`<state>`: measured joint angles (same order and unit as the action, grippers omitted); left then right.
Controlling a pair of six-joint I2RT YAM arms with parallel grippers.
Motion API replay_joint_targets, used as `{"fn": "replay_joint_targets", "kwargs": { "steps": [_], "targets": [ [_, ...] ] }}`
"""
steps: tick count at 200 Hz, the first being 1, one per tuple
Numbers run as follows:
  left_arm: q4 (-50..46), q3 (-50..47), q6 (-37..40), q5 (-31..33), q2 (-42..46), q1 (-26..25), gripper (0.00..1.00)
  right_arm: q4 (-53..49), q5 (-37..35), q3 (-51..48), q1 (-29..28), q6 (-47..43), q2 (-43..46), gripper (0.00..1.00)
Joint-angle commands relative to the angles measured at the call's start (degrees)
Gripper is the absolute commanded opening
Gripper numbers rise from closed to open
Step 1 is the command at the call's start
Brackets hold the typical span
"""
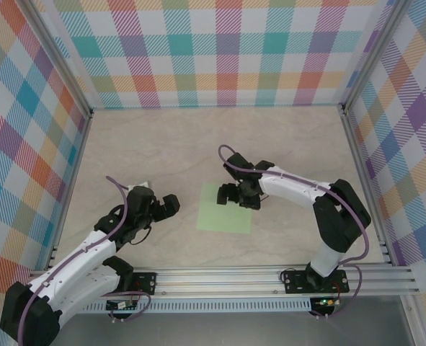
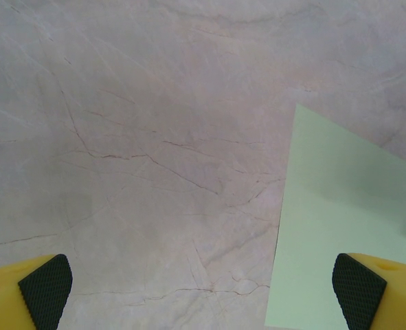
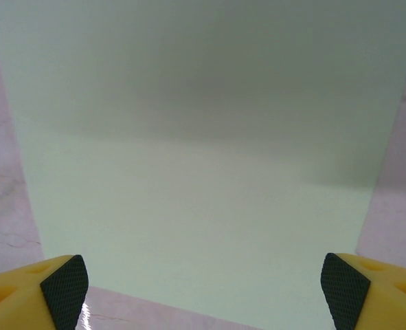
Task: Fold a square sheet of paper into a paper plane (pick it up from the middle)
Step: Move a square sheet of paper to the center of the table.
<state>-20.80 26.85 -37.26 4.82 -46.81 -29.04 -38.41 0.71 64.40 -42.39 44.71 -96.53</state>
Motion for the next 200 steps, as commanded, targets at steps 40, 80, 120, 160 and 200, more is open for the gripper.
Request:
{"fn": "replay_joint_targets", "kwargs": {
  "steps": [40, 80, 120, 160, 200],
  "targets": [
    [0.3, 3.1, 2.1, -3.8, -4.4, 0.8, 1.00, 3.7, 3.0, -4.2, 0.3, -0.6, -0.7, 0.88],
    [0.7, 4.3, 2.7, -5.3, -7.9, 0.7, 1.00, 0.3, -0.5, -1.8, 0.5, -4.3, -4.1, 0.88],
    [1.4, 4.8, 2.9, -5.9, -9.9, 0.7, 1.00, -0.3, -1.8, -0.9, 0.6, -6.6, -6.4, 0.87],
    [1.4, 5.1, 3.3, -6.2, -11.2, 0.7, 1.00, -0.1, -2.9, 0.4, 0.8, -10.1, -8.0, 0.88],
    [2.0, 5.2, 3.6, -6.5, -12.1, 0.8, 1.00, 0.4, -2.0, 1.8, 0.9, -13.4, -8.9, 0.88]
  ]
}}
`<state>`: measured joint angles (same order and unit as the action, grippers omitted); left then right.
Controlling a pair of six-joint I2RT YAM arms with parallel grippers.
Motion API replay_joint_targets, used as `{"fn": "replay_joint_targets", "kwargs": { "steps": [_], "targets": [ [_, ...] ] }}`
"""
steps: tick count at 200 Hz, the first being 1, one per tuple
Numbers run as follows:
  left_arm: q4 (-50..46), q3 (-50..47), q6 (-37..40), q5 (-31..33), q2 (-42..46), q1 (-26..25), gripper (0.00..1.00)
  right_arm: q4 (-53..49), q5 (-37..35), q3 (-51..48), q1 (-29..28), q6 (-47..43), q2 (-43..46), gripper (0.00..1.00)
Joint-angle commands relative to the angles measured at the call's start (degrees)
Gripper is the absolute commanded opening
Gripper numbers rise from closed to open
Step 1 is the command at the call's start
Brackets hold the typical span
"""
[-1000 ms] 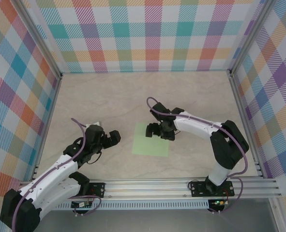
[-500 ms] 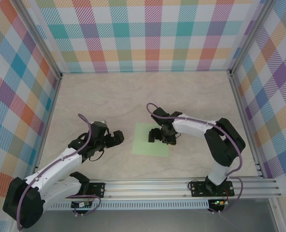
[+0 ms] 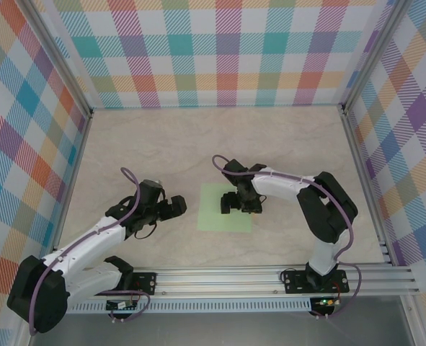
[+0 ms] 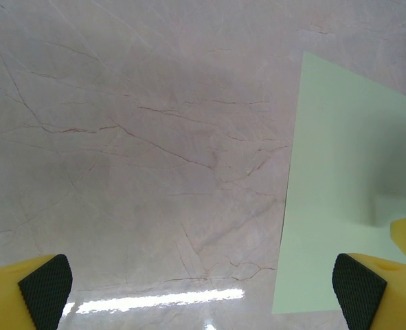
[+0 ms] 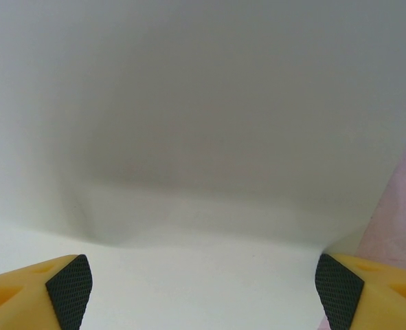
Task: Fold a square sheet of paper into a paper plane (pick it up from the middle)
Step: Move a square sheet of paper to the center of the table, then fold the square sheet of paper in half at the center of the table.
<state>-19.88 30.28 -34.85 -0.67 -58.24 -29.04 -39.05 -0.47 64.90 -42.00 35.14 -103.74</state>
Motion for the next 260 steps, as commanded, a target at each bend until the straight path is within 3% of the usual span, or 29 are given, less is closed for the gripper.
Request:
{"fn": "replay_joint_targets", "kwargs": {
  "steps": [1, 60, 95, 150, 208, 260],
  "targets": [
    [1.1, 1.8, 1.1, -1.0, -0.6, 0.8, 1.00, 1.1, -0.9, 1.3, 0.5, -4.0, -1.7, 0.88],
    [0.5, 2.0, 2.0, -0.9, -1.0, 0.8, 1.00, -4.2, -4.3, 6.3, 0.7, -5.1, -3.2, 0.88],
    [0.1, 2.1, 1.5, 0.5, -1.4, 0.8, 1.00, -7.3, -2.6, 9.7, 0.0, 0.2, -1.3, 0.95],
    [-0.6, 2.2, 0.9, 1.7, -2.0, 0.8, 1.00, -11.7, -4.4, 17.8, -2.4, 9.8, -7.0, 1.00],
    [-1.3, 2.3, 1.0, 2.0, -2.2, 0.8, 1.00, -17.1, -6.5, 27.1, -4.9, 9.1, -14.7, 1.00],
    [-1.7, 2.3, 1.5, 2.1, -2.1, 0.7, 1.00, -17.8, -7.3, 27.7, -4.8, 9.0, -17.7, 1.00]
  ]
}}
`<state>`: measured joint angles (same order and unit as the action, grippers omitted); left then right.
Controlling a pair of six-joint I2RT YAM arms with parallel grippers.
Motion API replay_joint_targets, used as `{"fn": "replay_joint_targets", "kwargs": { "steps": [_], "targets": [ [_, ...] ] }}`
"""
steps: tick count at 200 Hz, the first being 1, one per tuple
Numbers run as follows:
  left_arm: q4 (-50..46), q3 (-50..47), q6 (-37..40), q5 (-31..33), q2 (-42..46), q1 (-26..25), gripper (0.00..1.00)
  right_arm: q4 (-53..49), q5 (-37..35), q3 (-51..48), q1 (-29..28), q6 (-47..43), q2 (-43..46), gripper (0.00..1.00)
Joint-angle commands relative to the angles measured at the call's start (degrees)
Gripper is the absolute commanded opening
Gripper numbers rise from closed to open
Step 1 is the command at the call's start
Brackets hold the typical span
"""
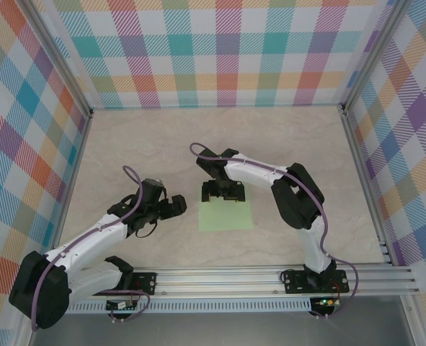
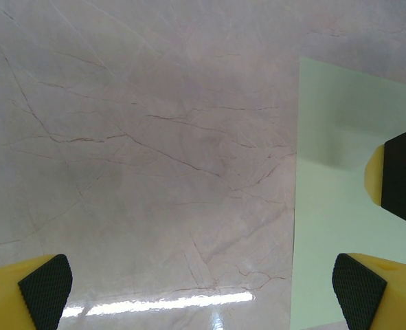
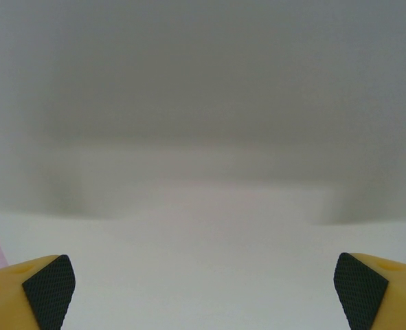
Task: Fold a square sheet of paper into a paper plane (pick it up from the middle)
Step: Fold the square sheet of paper in half at the center of the table.
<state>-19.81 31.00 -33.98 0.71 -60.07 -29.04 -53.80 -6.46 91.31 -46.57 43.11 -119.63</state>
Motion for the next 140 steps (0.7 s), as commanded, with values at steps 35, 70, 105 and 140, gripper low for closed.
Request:
{"fn": "replay_joint_targets", "kwargs": {
  "steps": [35, 70, 105, 140],
  "targets": [
    [-2.0, 1.7, 0.8, 0.7, -0.2, 0.8, 1.00, -2.1, -0.9, -0.2, -0.3, 1.1, -3.2, 1.00],
    [-2.5, 1.9, 0.9, 0.8, 0.0, 0.7, 1.00, 0.9, 1.9, -4.0, -0.3, 1.3, -5.2, 1.00],
    [-2.9, 1.7, 1.2, 1.0, 0.4, 0.7, 1.00, 3.1, 2.7, -8.0, -0.3, 1.9, -6.3, 1.00],
    [-3.2, 1.8, 1.2, 1.0, 0.5, 0.8, 1.00, 4.3, 2.8, -10.0, -0.3, 2.2, -6.7, 0.96]
  ]
}}
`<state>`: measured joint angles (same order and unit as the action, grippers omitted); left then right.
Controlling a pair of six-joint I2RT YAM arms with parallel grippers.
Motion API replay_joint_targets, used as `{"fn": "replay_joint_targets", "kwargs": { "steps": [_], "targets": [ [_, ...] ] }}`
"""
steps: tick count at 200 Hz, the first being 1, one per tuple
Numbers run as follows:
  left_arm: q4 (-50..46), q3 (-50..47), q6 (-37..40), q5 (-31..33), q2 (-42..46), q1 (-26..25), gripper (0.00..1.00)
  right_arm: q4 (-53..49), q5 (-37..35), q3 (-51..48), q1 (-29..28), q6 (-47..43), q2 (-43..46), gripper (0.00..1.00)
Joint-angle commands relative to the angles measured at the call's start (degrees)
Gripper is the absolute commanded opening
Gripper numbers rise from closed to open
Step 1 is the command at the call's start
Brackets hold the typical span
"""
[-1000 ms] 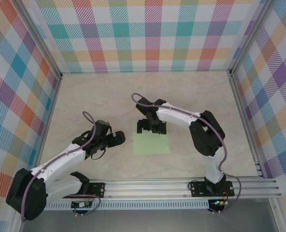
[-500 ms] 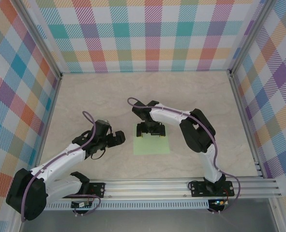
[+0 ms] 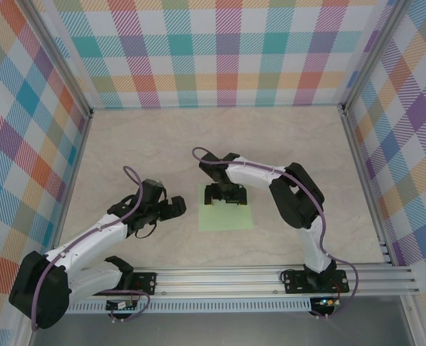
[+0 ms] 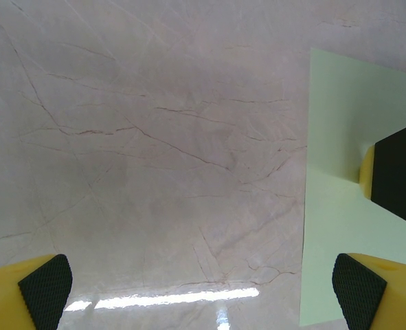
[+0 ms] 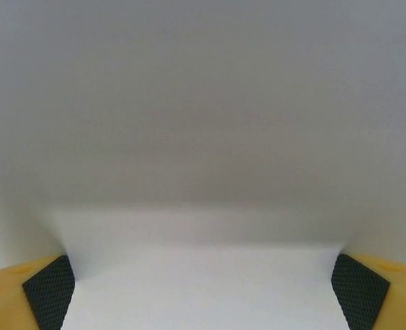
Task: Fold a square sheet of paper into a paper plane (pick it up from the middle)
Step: Fold the square sheet of paper in half at the center of the table.
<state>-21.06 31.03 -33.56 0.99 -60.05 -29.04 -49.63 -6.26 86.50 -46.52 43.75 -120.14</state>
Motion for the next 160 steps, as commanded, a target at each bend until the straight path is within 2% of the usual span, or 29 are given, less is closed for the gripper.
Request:
{"fn": "replay_joint_targets", "kwargs": {
  "steps": [1, 58, 96, 111, 124, 160],
  "targets": [
    [-2.0, 1.8, 0.8, 0.7, 0.5, 0.8, 1.00, 0.2, 2.6, -5.2, -0.3, 1.5, -6.2, 0.96],
    [-2.0, 1.9, 0.6, 0.7, 0.5, 0.8, 1.00, -2.6, -0.8, -3.2, -0.4, 1.2, -5.2, 0.91],
    [-2.3, 1.8, 0.5, 0.6, 0.6, 0.8, 1.00, -2.4, -0.2, -2.7, -0.4, 0.7, -5.2, 0.82],
    [-2.3, 1.7, 0.5, 0.7, 0.8, 0.8, 1.00, -2.6, 0.0, -2.3, -0.4, 0.4, -5.1, 0.82],
    [-2.3, 1.7, 0.5, 0.6, 0.8, 0.7, 1.00, -2.9, -0.2, -1.6, -0.4, -0.1, -4.9, 0.76],
    [-2.5, 1.9, 0.7, 0.7, 0.8, 0.8, 1.00, -4.1, -0.9, 0.1, -0.4, -0.9, -3.8, 0.76]
  ]
}}
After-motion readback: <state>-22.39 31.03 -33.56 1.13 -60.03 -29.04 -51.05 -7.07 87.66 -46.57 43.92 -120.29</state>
